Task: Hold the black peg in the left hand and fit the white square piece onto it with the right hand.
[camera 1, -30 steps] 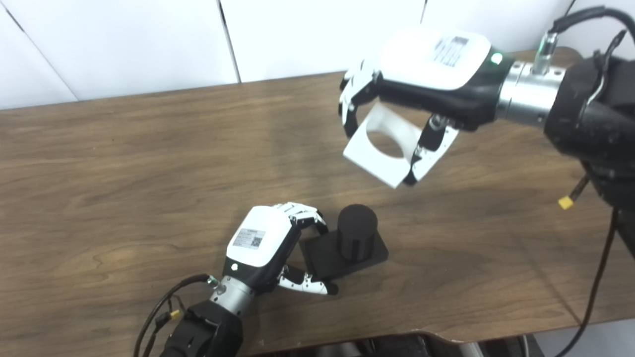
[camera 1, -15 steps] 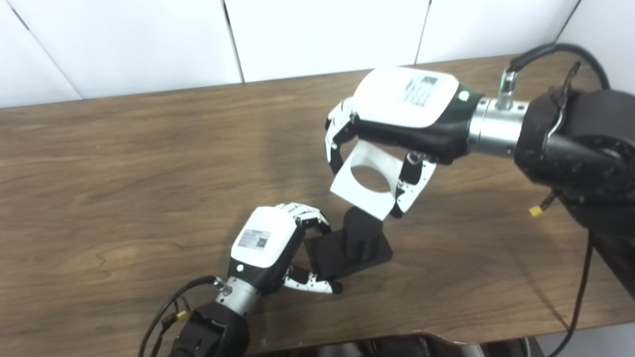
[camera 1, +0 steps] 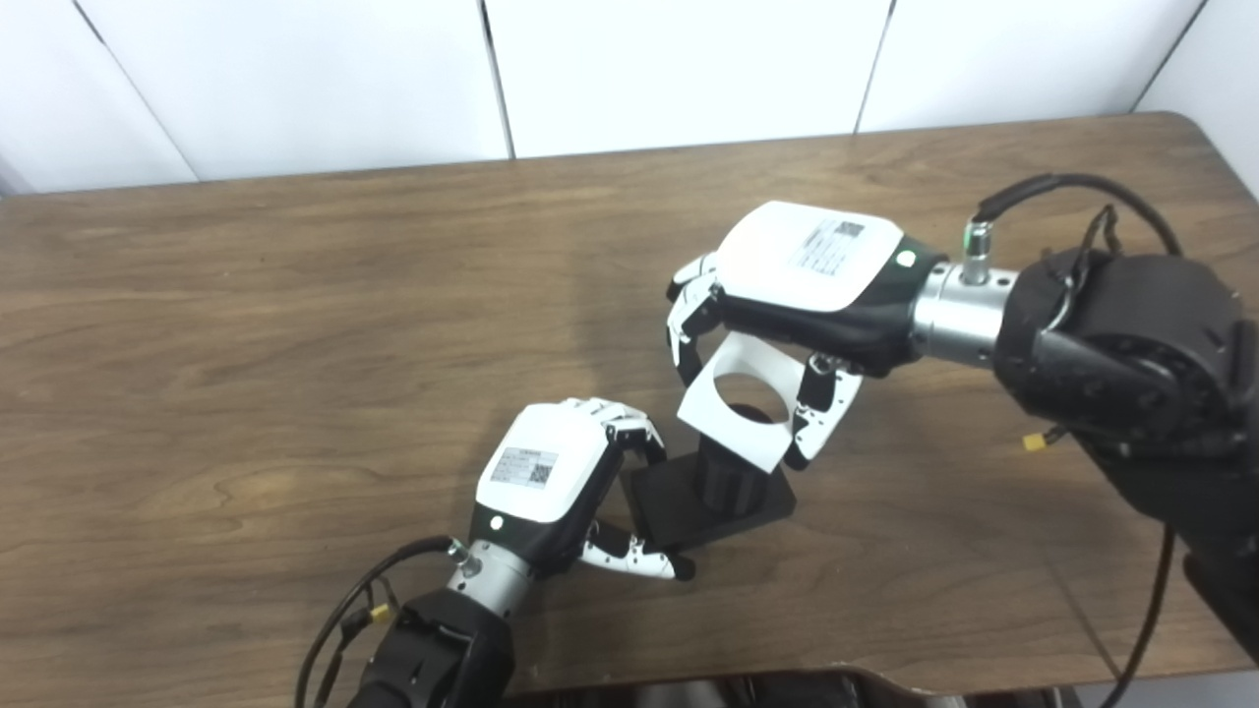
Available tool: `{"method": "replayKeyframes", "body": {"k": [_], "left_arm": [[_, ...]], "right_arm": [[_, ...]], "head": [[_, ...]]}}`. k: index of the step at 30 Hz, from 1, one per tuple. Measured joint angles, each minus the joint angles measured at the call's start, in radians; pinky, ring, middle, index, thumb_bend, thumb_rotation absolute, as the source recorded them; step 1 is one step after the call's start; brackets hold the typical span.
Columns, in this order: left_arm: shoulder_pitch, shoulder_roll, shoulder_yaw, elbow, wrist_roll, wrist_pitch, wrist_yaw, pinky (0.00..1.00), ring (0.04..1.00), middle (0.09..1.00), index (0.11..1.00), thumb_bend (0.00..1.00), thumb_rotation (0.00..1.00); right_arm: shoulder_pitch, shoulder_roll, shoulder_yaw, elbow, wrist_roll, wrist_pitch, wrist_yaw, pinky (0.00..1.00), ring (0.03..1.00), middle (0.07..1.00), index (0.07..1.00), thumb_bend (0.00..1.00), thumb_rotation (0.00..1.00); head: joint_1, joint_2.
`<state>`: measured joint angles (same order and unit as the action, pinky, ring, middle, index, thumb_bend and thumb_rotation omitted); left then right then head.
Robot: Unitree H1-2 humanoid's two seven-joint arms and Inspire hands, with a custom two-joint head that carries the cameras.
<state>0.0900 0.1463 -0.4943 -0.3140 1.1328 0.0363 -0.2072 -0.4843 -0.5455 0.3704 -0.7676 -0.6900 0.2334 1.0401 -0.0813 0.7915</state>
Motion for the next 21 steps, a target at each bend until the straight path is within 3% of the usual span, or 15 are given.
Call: {"method": "replayKeyframes", "body": {"k": [13, 21], "left_arm": [[0.000, -0.007, 0.000, -0.014, 0.017, 0.015, -0.030, 0.75, 0.773, 0.736, 0.488, 0.51, 0.05], [0.000, -0.009, 0.000, -0.015, 0.019, 0.018, -0.034, 0.74, 0.772, 0.735, 0.488, 0.51, 0.05]], "right_arm": [[0.075, 0.030, -0.008, 0.035, -0.024, -0.027, -0.014, 0.83, 0.861, 0.750, 0.483, 0.52, 0.13], [0.077, 0.039, -0.009, 0.039, -0.030, -0.040, -0.014, 0.83, 0.863, 0.750, 0.483, 0.52, 0.13]], "head": [[-0.003, 0.005], [-0.009, 0.024]]}}
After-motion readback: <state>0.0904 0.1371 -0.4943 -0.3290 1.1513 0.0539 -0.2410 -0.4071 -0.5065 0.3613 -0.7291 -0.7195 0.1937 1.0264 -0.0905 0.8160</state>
